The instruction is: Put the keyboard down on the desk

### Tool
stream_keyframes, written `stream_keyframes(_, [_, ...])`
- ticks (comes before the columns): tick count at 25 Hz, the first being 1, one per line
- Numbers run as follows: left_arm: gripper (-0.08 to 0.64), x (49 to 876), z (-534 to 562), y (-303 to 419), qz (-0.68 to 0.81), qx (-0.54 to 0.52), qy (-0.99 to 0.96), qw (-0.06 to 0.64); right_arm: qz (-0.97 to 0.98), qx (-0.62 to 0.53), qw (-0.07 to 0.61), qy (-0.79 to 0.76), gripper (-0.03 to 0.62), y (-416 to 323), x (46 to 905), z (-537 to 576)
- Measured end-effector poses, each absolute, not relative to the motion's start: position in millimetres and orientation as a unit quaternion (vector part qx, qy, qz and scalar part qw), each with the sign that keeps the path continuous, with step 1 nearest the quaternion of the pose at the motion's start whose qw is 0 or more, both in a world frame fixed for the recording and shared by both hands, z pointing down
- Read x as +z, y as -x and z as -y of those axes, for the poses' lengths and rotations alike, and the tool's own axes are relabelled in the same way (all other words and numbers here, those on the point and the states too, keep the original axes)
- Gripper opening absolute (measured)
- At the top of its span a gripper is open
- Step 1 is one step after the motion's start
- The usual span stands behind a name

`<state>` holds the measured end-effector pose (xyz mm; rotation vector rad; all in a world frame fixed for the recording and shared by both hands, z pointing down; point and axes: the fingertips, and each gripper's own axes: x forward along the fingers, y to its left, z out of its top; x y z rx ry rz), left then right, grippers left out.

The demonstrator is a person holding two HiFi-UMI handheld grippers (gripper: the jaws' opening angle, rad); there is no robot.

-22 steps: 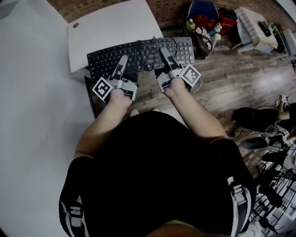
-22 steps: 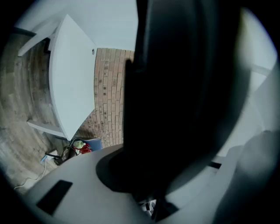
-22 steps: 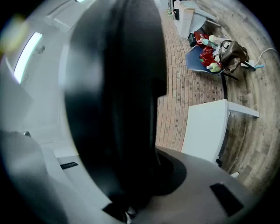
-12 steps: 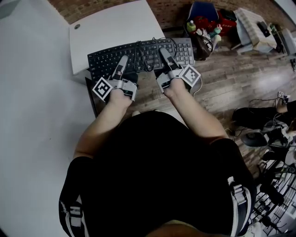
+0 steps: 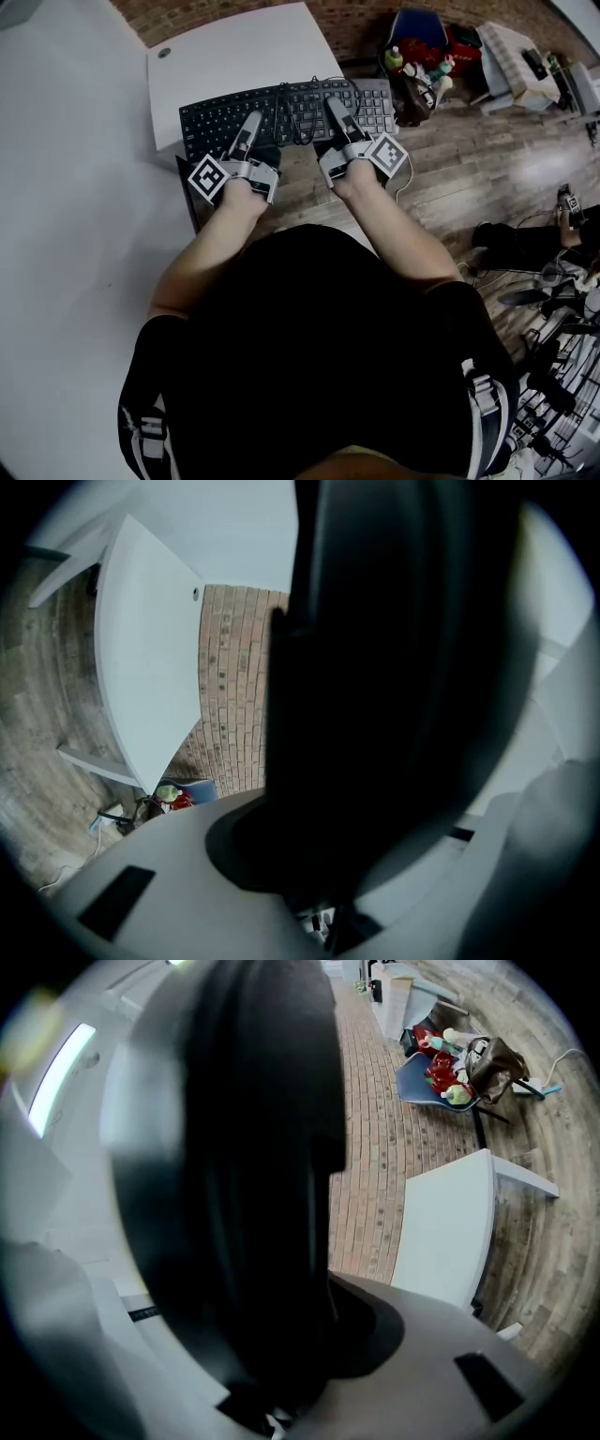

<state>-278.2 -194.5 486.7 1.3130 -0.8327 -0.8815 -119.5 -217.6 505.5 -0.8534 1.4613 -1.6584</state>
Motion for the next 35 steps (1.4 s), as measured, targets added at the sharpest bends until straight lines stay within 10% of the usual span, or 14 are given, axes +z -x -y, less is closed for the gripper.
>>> stream_keyframes(35, [0.081, 465.5, 197.0, 286.2, 0.37, -0.371, -0.574, 0.629, -0.586, -0.642, 0.36, 0.338, 0.178, 113.2, 492.9, 214.4])
